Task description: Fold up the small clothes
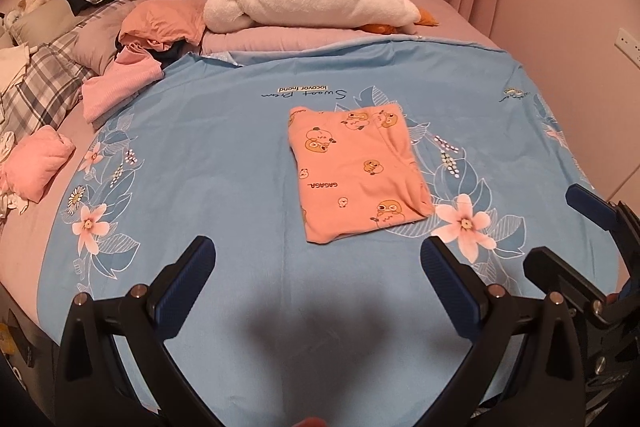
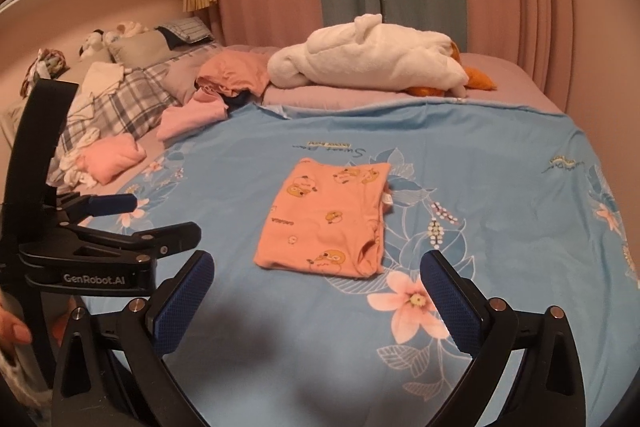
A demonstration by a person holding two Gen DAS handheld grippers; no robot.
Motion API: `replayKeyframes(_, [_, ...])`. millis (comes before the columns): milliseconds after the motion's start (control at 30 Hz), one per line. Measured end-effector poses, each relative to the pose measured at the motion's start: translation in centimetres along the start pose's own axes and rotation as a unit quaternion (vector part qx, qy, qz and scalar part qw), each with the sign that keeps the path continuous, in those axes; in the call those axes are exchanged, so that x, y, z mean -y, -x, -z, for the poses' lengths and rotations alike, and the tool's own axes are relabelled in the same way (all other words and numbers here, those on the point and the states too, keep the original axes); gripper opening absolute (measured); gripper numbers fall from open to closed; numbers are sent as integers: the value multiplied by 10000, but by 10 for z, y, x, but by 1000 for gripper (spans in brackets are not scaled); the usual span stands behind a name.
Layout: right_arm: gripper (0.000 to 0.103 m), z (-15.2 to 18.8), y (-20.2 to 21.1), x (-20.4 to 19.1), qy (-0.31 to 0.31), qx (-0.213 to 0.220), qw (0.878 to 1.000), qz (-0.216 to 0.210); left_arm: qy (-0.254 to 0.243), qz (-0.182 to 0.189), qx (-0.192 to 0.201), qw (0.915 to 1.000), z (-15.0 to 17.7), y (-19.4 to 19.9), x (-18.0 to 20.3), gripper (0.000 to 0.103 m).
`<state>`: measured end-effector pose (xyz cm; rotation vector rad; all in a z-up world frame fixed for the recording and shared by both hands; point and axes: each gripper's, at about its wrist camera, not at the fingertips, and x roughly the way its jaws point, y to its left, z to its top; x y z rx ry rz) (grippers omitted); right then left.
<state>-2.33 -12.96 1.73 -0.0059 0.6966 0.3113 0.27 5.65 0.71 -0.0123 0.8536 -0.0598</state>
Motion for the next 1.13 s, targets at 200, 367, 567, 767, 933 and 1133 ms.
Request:
replayKeyframes(200, [102, 0, 7, -4, 21, 79, 10000, 19, 9, -4, 5, 10000, 3, 3, 2, 103])
replayKeyframes(367, [102, 1, 11, -8, 57, 112, 9999, 30, 11, 27, 4, 10000, 3, 5, 2, 103])
replayKeyframes(567, [102, -2, 12, -9, 92, 146, 9998, 22, 15, 22, 23, 10000, 4, 7, 3, 103])
replayKeyframes(767, [102, -2, 13, -9, 77, 148, 9999, 40, 22, 36, 42, 10000, 4, 10, 6, 103])
replayKeyframes(933, [102, -2, 13, -8, 81, 149, 9998, 35, 28, 34, 42, 10000, 3, 11, 7, 103])
replayKeyframes(1133, [102, -2, 12, -8, 79, 148, 9999, 29, 26, 24, 44, 10000, 2, 11, 10, 103])
